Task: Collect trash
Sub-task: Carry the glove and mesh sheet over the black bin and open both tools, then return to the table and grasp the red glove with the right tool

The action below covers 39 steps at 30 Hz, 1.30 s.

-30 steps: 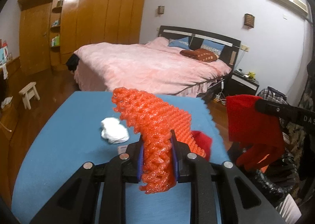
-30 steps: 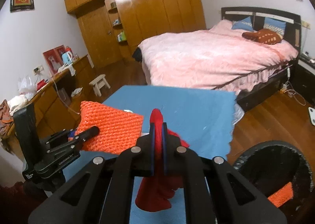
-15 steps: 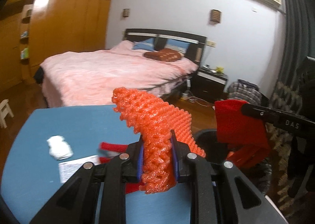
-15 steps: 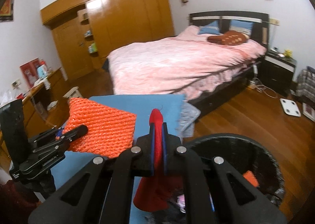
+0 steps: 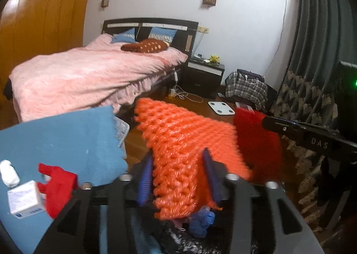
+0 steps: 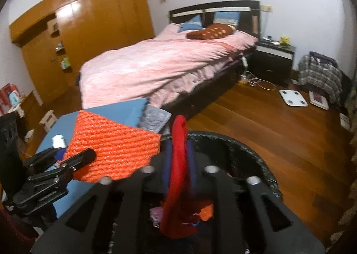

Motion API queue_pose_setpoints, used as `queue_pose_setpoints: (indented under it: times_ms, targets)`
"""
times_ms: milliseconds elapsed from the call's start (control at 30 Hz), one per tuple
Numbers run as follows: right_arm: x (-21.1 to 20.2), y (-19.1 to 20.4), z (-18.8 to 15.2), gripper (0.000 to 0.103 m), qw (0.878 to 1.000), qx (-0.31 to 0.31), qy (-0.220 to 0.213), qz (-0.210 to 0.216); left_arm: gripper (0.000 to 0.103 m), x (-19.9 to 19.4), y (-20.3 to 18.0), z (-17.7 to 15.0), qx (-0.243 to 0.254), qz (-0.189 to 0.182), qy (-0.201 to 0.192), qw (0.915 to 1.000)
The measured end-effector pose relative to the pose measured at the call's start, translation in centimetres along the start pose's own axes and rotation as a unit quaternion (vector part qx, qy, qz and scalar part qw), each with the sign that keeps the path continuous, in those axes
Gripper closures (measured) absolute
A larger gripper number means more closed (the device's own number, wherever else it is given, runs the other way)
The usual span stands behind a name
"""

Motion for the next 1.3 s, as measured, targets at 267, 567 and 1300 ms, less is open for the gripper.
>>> queue_pose_setpoints:
  times_ms: [267,567,1300]
  targets:
    - [-0.9,-0.6,-1.0,0.011,0.999,0.001,-0.034,-0.029,0.03,-1.3,2.0,-1.0,-0.007,0.036,-0.001,0.9993]
    - [-0.3,3.0,-1.5,0.006,0.999,0.0,-0.042,0.02,0.017,-5.2,6.6,-2.7,-0.02,0.113,-0.01,0.9934]
    - [8.9,20.8,-3.9,0.006,0.989,-0.069,0.025,0.129,0.017,-11.1,20.6,-10.1,-0.107,0.266,0.018,0.9577]
Point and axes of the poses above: each gripper's, at about its wrist camera, not at the fingertips, and x roughly the way its jaws point, y to its left, z to its top, the point moved 1 cm from there along x, roughly the way its jaws point, and after that the axes turned 5 degrees about x, right-handed, at the moved point
